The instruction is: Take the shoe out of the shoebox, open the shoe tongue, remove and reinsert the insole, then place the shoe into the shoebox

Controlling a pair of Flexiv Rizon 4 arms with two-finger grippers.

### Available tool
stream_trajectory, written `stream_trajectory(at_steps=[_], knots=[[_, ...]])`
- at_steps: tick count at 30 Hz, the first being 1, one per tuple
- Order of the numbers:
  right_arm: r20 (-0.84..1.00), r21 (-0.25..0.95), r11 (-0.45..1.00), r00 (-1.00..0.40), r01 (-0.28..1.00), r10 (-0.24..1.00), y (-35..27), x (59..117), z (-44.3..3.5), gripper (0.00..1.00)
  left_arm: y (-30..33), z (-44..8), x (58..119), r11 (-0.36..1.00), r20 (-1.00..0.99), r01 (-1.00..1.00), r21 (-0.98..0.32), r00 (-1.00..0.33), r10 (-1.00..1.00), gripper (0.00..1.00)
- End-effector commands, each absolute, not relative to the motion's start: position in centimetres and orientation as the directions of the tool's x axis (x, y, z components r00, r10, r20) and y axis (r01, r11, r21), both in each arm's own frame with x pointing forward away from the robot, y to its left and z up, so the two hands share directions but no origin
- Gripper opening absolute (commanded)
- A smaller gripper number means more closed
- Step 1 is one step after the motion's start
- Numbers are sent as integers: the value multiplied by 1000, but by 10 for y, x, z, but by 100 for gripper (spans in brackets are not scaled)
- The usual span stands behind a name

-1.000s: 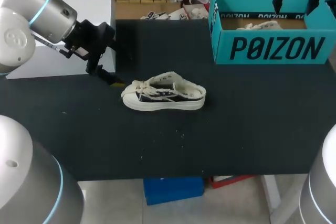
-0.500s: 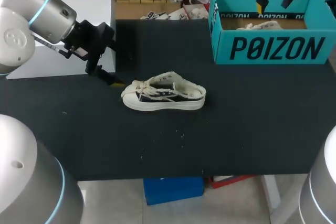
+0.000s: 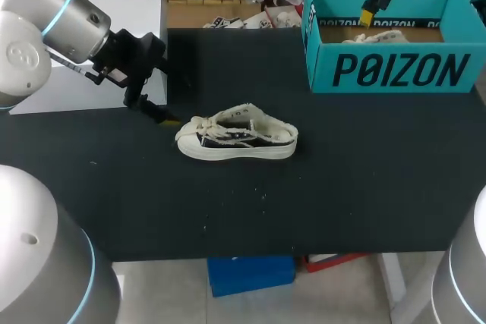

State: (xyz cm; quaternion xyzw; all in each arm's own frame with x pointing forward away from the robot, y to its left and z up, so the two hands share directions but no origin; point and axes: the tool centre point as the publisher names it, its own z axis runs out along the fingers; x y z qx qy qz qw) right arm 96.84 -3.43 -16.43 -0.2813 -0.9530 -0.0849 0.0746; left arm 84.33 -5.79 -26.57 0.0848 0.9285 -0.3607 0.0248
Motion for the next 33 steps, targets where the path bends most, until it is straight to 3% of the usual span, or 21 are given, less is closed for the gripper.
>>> stream_trajectory(at_steps=[1,33], knots=[[43,232,972,-998,-38,-49,-36,956,-164,100,-58,-267,843,724,-111,178,-666,-984,139,100],[23,244,969,-998,-43,-50,-37,949,-166,100,-58,-267,843,724,-111,178,-666,-984,139,100]])
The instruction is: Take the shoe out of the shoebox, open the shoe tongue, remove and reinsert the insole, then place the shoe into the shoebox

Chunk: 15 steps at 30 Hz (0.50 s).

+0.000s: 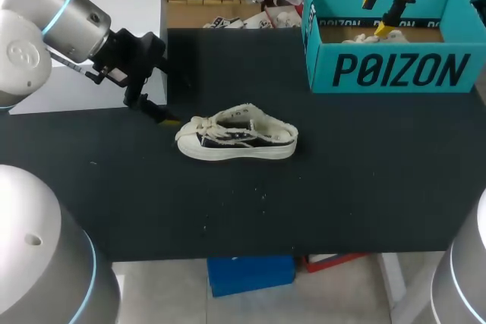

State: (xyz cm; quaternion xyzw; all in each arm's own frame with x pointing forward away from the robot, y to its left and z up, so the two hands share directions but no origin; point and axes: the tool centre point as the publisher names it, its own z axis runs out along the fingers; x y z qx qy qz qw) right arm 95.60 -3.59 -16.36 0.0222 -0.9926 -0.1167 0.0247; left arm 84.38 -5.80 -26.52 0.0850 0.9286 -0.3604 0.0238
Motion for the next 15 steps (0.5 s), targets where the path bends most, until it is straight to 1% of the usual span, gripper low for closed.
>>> stream_trajectory(at_steps=[1,4,8,10,15], knots=[[-6,254,966,-999,-40,-40,-38,943,-168,100,-58,-267,843,724,-111,178,-666,-984,139,100],[-107,284,958,-994,-50,-20,-39,928,-173,100,-58,-267,843,724,-111,178,-666,-984,139,100],[-183,297,953,-983,-55,0,-31,915,-182,100,-58,-267,843,724,-111,178,-666,-984,139,100],[-207,316,947,-978,-50,18,-26,911,-188,100,-58,-267,843,724,-111,178,-666,-984,139,100],[-216,371,926,-976,-74,8,-9,906,-209,100,-58,-267,843,724,-111,178,-666,-984,139,100]])
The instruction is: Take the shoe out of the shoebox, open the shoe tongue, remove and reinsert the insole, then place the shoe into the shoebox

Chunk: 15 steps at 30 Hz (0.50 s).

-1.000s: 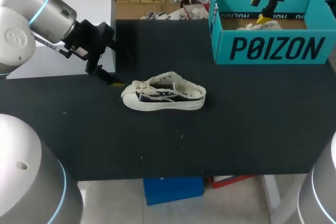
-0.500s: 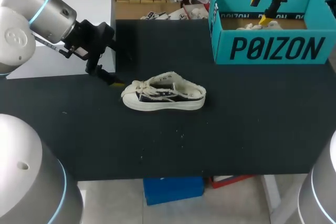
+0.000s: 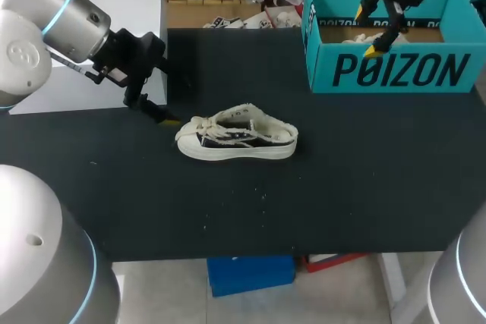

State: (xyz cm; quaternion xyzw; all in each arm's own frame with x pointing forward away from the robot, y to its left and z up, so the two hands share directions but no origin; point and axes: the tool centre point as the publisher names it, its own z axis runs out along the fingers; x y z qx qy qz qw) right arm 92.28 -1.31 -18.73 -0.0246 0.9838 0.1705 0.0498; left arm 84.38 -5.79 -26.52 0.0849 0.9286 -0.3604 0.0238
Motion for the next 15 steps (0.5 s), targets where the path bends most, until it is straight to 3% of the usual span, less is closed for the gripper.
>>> stream_trajectory(at_steps=[1,15], knots=[[-209,382,921,-978,-79,2,-5,905,-213,100,-58,-267,843,724,-111,178,-666,-984,139,100],[-101,485,868,-993,-109,-68,48,880,-265,100,-58,-267,843,724,-111,178,-666,-984,139,100]])
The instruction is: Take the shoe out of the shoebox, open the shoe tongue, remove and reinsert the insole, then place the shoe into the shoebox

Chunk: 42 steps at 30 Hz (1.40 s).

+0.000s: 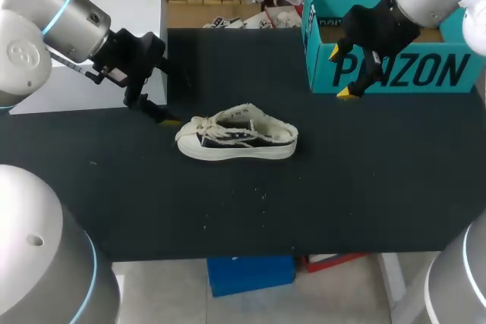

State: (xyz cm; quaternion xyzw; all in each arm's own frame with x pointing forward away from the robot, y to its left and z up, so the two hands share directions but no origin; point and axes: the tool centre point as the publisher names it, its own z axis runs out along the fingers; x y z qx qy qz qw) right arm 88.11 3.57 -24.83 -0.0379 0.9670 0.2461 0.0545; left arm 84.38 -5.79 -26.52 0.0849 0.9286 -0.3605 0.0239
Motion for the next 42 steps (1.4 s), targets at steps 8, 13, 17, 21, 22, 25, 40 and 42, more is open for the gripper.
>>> stream_trajectory(at_steps=[8,13,17,21,22,25,40,42], knots=[[-101,485,868,-993,-109,-68,48,880,-265,100,-58,-267,843,724,-111,178,-666,-984,139,100],[-115,507,856,-992,-105,-54,49,879,-266,100,-58,-267,843,724,-111,178,-666,-984,139,100],[-142,572,813,-989,-106,-29,56,872,-276,100,-58,-267,843,724,-111,178,-666,-984,139,100],[-156,629,770,-988,-105,-7,68,867,-291,100,-58,-267,843,724,-111,178,-666,-984,139,100],[-159,640,762,-987,-101,3,71,867,-294,100,-58,-267,843,724,-111,178,-666,-984,139,100],[-166,681,726,-986,-95,27,79,865,-304,100,-58,-267,843,724,-111,178,-666,-984,139,100],[-116,749,660,-992,-56,48,110,870,-351,100,-58,-267,843,724,-111,178,-666,-984,139,100],[-109,758,651,-993,-49,53,113,872,-357,100,-58,-267,843,724,-111,178,-666,-984,139,100]])
